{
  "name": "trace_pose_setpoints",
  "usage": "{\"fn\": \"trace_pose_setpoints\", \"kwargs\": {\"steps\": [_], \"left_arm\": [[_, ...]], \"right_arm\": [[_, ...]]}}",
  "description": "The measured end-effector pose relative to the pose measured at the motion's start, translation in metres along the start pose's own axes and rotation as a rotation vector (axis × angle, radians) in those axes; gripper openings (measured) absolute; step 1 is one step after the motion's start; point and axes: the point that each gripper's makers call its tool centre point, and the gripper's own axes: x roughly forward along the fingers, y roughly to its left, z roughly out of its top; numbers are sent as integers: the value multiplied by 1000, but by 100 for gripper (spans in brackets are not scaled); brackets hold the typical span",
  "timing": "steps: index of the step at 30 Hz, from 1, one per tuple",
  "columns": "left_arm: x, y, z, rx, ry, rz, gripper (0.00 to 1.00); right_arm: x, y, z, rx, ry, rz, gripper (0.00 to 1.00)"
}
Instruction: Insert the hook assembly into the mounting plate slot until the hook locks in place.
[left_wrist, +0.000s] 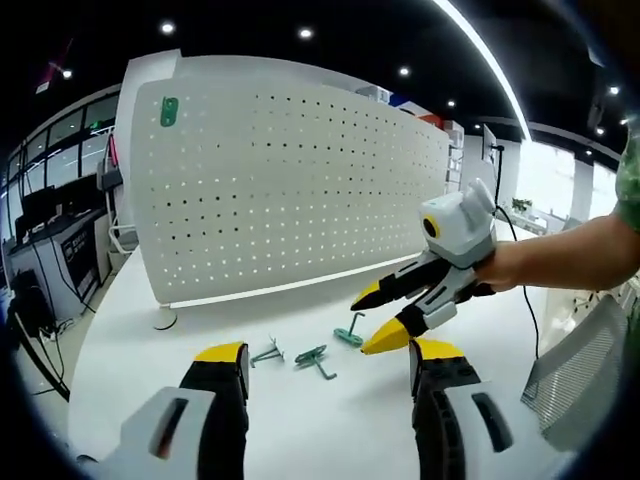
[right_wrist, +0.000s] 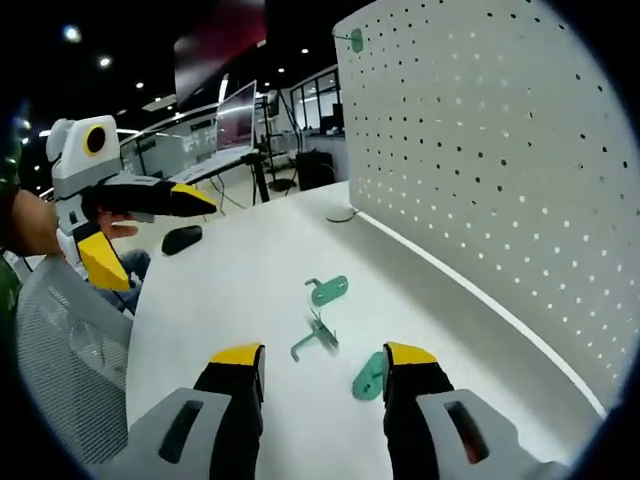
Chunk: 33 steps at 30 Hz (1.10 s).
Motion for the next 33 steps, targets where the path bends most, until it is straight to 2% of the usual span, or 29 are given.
{"fn": "trace_pose_setpoints", "kwargs": {"steps": [6, 33], "left_arm": [[2, -1, -1, -3, 6, -2, 66], [3, -1, -10, -23, 23, -11, 64]], "right_arm": [[8, -4, -7, -10, 20, -1, 39], [35, -8, -10, -47, 28, -3, 19]]}}
